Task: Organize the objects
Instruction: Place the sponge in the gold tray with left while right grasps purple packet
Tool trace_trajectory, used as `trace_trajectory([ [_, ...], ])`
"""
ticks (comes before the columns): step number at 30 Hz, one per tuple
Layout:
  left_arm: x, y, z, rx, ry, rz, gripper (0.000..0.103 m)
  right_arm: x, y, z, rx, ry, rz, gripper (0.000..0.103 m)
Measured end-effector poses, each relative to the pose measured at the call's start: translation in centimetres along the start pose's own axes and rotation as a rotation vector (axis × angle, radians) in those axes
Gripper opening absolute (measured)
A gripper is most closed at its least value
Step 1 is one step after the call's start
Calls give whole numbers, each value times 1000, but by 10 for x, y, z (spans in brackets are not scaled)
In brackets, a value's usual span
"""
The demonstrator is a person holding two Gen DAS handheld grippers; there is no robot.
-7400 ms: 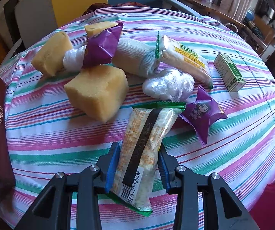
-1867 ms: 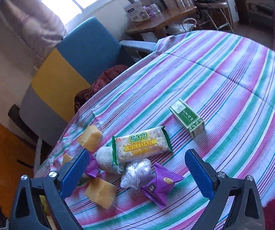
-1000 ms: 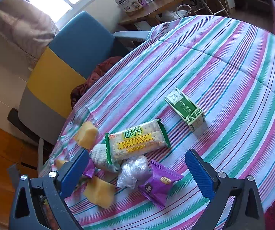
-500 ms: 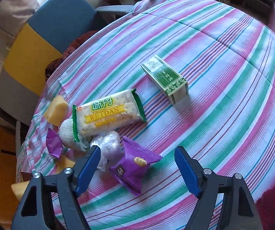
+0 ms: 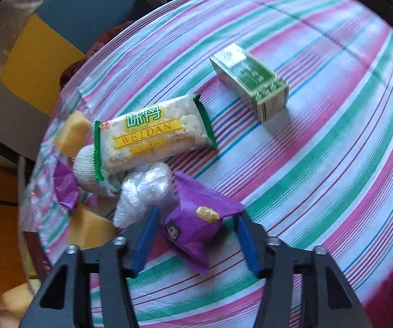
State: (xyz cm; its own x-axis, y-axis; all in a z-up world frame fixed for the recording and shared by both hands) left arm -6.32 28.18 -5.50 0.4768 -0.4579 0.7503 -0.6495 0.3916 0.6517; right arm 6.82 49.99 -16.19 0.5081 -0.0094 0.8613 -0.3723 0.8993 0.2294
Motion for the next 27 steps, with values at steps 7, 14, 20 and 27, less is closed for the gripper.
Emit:
trace_trajectory([
  [7,17,-25,24,36,19,0,41,-10,-7,8,190,-159,17,35],
  [14,31,-52,76,148,66,13,41,-12,-10,12,284,-235,12,36],
  [20,61,-72,146,281,151,-10,41,-10,-7,16,338,-269,6,37],
  [27,79,-101,216,418,274,-6,41,-8,-1,22,364,-290,-3,38],
])
Point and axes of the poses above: each gripper's, at about its wrist camera, not at the fingertips, and x roughly against the way its jaws point, z to its left, y to its top, the point moved 9 cm from there along -x, roughly the way its jaws point, and after that the axes turned 8 degrees about y, right-handed, at the moved point
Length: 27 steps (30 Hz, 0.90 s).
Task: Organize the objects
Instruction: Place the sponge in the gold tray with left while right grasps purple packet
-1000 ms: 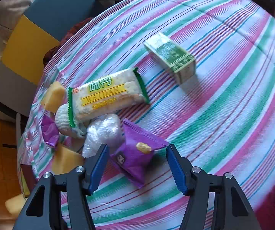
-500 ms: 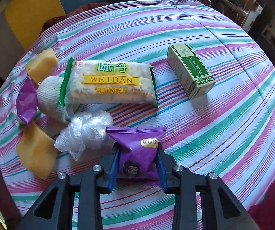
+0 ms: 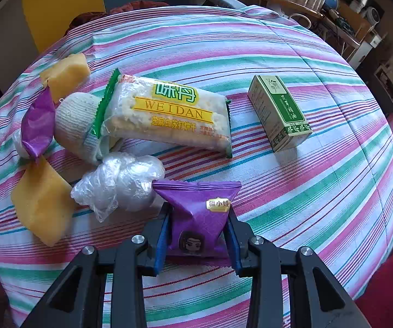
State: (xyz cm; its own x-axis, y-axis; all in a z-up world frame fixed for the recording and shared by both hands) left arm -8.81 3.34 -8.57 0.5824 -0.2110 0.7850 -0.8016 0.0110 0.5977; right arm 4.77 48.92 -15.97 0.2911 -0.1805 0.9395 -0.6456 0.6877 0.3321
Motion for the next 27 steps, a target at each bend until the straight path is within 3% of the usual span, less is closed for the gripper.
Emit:
trace_trajectory([
  [3,-2,0,12,23,12,3,41,3,-1,-3,17,-14,-4,36],
  [7,-2,6,15,76,-52,22,41,6,0,-2,38,-25,-10,36],
  [8,-2,12,14,83,-67,21,41,1,-14,5,45,-29,-13,36],
  [10,-5,28,13,89,-66,8,41,2,-17,8,58,-37,-17,35],
  [13,-19,55,6,40,-3,-20,41,3,-18,10,71,-45,-20,35],
  [17,-48,78,-13,-21,28,-9,41,4,-19,11,74,-44,-21,35],
  [21,-85,97,-19,-11,55,28,41,0,-14,6,83,-46,-22,35],
  [27,-132,109,-7,21,155,82,42,-4,-10,4,95,-42,-19,35],
])
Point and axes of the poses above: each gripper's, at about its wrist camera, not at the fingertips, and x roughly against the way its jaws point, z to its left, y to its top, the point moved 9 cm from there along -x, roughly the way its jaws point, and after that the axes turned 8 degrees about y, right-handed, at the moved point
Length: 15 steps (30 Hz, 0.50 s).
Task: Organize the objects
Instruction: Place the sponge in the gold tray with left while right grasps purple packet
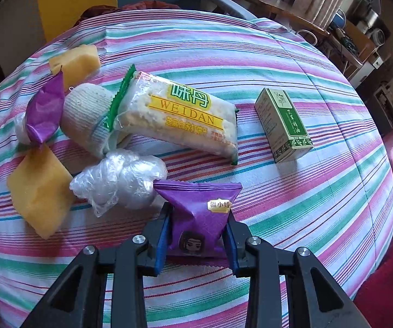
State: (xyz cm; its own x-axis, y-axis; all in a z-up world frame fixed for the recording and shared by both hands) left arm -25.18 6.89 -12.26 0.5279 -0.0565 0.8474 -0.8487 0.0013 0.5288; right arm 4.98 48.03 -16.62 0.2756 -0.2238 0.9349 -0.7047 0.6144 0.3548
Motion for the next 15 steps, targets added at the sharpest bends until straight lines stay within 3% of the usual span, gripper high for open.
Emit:
trace_trajectory([
  [5,-21,5,10,1,76,7,43,0,0,2,11,1,0,35],
  [15,-3,0,11,-24,56,-7,45,1,0,2,16,0,-2,35],
])
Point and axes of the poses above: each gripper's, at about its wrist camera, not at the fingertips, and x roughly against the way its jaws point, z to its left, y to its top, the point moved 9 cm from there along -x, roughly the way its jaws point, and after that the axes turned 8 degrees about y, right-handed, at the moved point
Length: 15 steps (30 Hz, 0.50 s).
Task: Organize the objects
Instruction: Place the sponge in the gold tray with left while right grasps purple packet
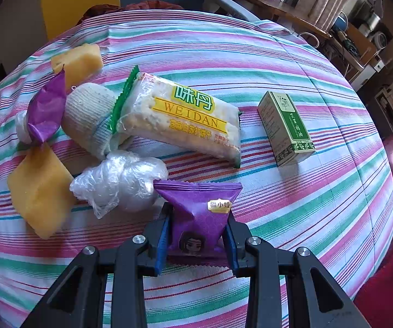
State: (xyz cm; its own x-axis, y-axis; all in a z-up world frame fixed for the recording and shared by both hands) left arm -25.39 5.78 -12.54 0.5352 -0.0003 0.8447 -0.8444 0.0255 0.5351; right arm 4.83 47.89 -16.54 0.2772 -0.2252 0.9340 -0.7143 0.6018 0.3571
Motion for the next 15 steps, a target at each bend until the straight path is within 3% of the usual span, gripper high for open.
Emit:
trace_trajectory([
  [6,41,-4,11,-9,-6,-86,45,1,0,-1,1,-2,-5,34],
  [15,94,-72,8,-58,-16,-143,45,2,2,-6,-17,11,-13,33],
])
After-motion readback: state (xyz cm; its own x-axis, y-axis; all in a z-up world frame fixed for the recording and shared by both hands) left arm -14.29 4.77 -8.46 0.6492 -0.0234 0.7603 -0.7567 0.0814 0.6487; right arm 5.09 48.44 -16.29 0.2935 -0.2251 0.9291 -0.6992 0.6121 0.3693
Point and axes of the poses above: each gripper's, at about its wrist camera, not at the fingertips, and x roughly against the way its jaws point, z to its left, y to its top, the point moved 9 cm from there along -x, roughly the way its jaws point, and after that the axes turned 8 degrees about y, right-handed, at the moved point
